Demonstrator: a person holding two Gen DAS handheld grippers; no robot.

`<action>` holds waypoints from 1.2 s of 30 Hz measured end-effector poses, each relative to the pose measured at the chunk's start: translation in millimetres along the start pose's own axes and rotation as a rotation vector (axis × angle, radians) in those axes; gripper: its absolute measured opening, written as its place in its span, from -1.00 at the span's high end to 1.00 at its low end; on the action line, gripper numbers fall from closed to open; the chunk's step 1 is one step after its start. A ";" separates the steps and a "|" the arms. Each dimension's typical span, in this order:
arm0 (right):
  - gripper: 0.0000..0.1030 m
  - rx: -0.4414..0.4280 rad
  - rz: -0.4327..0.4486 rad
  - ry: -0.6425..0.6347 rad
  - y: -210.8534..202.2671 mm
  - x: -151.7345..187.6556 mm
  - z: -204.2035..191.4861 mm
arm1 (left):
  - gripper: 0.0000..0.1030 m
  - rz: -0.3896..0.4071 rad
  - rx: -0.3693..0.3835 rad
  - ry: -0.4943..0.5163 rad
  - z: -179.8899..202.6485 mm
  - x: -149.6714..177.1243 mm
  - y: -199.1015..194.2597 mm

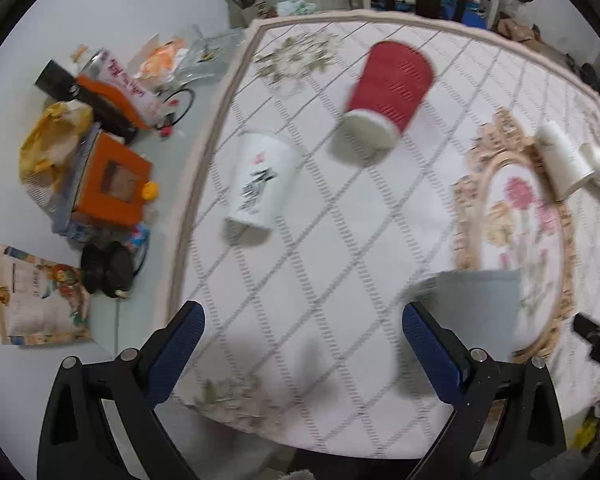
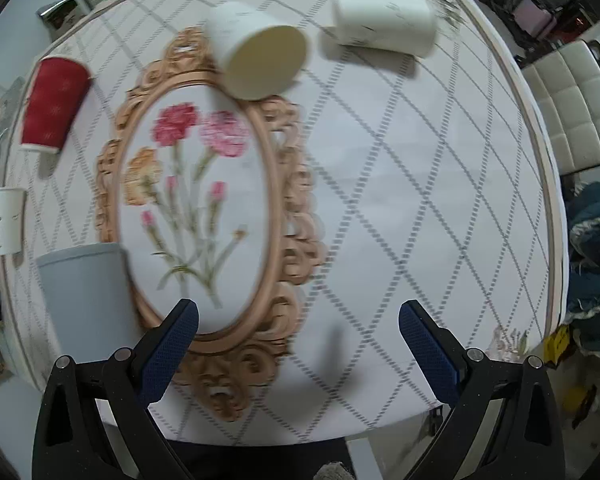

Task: Flip cup upright
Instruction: 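Bring the grey mug toward the right tool while the right tool grasps it, then turn the grey mug opening-up with the right tool and lower it onto the flower oval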

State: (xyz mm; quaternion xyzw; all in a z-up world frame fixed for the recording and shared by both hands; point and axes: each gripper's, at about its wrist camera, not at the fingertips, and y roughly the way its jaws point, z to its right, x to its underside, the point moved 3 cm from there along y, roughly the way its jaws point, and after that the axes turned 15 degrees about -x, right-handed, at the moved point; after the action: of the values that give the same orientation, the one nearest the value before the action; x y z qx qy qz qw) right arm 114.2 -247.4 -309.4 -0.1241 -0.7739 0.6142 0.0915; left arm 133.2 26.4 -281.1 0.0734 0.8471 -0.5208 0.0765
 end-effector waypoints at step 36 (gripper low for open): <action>-0.61 -0.118 -0.249 -0.130 83.0 16.8 -149.3 | -0.96 -0.122 0.020 0.055 -10.6 37.7 91.6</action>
State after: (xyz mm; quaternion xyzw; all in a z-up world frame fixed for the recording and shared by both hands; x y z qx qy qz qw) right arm 148.7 -85.8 -356.2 0.0077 -0.8224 0.5583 0.1093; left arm 114.6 78.6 -364.0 0.0366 0.8464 -0.5309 0.0206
